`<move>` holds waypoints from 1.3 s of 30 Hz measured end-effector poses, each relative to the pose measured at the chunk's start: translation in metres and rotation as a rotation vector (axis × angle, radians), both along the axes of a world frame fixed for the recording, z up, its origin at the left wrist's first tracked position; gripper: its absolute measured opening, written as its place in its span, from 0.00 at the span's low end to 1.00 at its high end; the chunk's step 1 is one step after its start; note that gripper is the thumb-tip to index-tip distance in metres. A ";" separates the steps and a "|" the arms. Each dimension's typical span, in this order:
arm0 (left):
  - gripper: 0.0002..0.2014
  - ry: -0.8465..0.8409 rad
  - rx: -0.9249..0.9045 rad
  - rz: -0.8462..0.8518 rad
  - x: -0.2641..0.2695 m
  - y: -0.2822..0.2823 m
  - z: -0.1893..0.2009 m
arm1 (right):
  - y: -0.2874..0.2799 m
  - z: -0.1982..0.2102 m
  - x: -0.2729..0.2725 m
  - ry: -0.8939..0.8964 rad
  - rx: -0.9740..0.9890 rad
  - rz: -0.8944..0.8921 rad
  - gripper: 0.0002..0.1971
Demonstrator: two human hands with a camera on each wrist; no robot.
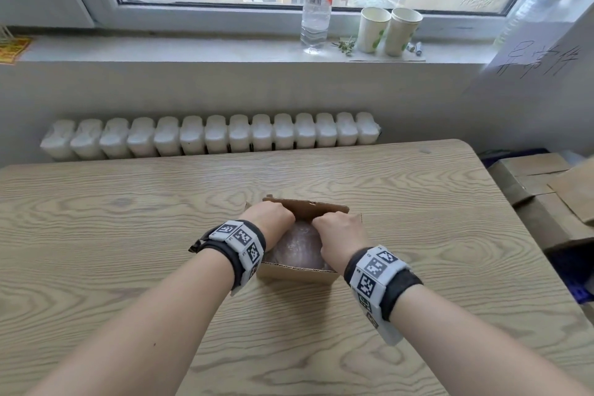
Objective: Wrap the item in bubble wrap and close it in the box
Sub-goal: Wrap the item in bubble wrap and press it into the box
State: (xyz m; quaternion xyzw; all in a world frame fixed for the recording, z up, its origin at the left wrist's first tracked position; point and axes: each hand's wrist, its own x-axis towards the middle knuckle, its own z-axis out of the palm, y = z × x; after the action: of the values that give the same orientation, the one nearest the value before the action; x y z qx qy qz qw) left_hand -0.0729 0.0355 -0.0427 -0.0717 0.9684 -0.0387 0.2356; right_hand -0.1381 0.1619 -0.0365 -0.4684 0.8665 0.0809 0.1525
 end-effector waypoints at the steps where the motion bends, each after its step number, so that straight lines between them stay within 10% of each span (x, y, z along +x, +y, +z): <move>1: 0.16 -0.010 -0.004 0.004 -0.002 0.001 -0.001 | 0.002 0.000 0.001 -0.010 0.020 -0.014 0.12; 23: 0.14 -0.007 0.126 0.098 -0.003 0.004 -0.010 | -0.021 0.010 -0.017 -0.541 0.263 -0.653 0.14; 39: 0.12 0.101 -0.037 0.158 0.006 0.004 0.040 | -0.019 0.006 -0.005 -0.259 0.225 -0.420 0.16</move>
State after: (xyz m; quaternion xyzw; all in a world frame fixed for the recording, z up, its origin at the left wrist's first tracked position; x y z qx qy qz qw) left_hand -0.0667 0.0393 -0.0027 -0.1541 0.9695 -0.0342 0.1876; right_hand -0.1432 0.1425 -0.0306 -0.2647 0.9035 0.0828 0.3268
